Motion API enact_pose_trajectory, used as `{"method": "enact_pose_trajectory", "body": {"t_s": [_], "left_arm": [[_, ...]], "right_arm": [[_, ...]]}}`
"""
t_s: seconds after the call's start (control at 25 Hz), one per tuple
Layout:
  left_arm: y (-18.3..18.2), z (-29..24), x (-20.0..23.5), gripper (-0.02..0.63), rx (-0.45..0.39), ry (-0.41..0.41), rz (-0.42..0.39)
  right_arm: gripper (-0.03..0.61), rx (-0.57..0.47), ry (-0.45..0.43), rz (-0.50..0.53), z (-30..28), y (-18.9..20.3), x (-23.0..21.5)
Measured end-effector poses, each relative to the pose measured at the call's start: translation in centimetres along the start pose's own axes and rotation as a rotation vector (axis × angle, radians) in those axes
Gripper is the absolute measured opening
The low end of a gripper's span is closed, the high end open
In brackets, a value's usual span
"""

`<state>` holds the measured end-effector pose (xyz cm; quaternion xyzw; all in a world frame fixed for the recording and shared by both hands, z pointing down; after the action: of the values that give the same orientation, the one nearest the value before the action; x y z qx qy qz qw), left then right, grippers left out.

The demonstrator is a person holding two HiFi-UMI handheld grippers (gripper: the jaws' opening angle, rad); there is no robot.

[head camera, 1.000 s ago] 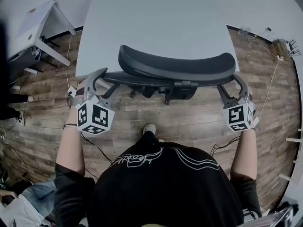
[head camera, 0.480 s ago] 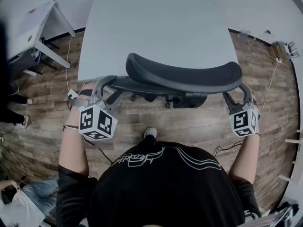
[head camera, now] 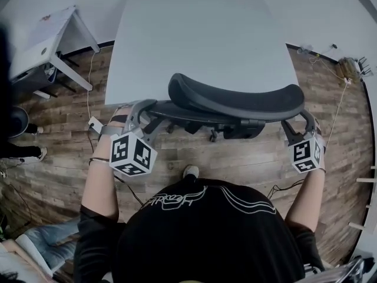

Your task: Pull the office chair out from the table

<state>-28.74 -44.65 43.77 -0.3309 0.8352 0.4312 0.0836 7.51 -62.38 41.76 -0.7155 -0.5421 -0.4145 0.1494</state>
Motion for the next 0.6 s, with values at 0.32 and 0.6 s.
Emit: {"method": "enact_pose_trajectory", "body": {"t_s": [0.32, 0.6], "left_arm": [[-0.3, 0.4, 0.6, 0.213, 0.035, -0.016, 0.035], [1.8, 3.8, -2.8, 0.219, 0.062, -0.036, 0.07]], "right_arm": [[0.274, -0.017, -0.002, -0.009, 1.1, -0.6, -0.3], [0.267, -0.047, -0.004, -0.001, 5.2, -1.5, 4.2]]}}
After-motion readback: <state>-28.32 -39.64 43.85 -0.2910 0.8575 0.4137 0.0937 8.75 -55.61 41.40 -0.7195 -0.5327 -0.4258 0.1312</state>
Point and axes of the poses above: the fingertips, and each gripper's own axes: z backward along the fingers, x to its left, y out of its underside, the point moved 2 cm from there along z, backward along the fingers, and after that the axes turned 13 degrees about z, right-handed, at the moved point
